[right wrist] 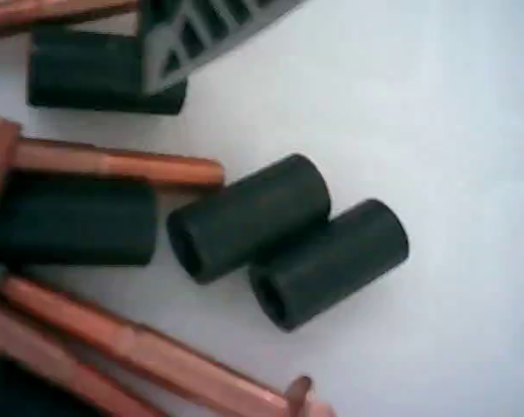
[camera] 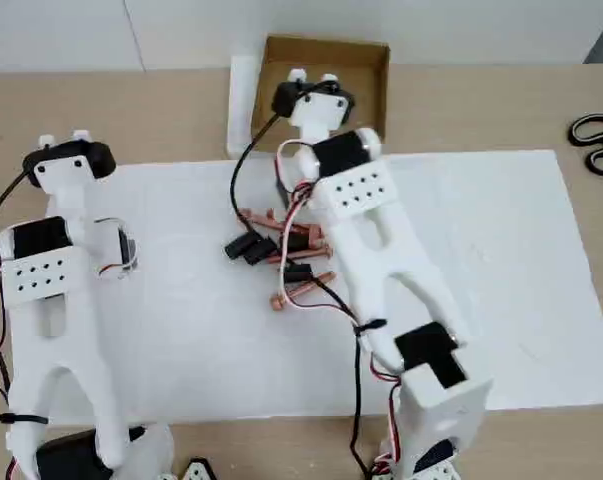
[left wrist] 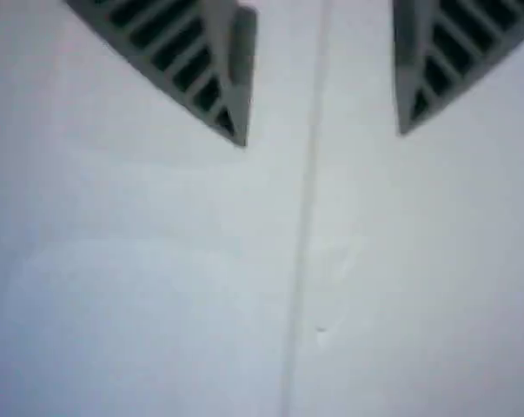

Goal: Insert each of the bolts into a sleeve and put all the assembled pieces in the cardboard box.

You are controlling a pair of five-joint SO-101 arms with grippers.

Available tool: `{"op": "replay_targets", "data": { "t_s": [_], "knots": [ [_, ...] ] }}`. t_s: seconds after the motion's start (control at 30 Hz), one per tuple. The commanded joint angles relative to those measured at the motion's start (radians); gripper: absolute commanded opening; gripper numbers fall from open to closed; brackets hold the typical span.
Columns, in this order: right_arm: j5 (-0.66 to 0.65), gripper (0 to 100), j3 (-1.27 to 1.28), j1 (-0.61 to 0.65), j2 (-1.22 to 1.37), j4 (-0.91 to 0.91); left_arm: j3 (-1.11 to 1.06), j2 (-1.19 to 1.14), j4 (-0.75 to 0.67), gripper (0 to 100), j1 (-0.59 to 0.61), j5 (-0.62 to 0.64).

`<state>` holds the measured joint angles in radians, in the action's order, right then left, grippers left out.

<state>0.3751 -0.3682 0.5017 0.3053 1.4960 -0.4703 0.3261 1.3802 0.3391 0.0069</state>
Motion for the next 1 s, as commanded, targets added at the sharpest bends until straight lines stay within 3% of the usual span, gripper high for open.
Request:
{"op": "replay_targets", "data": {
  "t_s": [0.0, 0.27, 0.57, 0.97],
  "knots": [
    [0.032, 15.1, -0.005, 0.053, 0.051, -0.044, -0.002, 0.009, -0.018, 11, -0.006, 0.003],
    [0.396, 15.2, -0.005, 0.081, 0.119, -0.113, -0.002, 0.009, -0.018, 11, -0.005, 0.003],
    [0.482, 15.3, -0.005, 0.147, 0.116, -0.107, -0.002, 0.003, -0.055, 11, -0.005, 0.003],
    [0.482, 15.1, -0.005, 0.185, 0.185, -0.117, -0.024, 0.003, -0.055, 11, -0.005, 0.003]
  ]
}}
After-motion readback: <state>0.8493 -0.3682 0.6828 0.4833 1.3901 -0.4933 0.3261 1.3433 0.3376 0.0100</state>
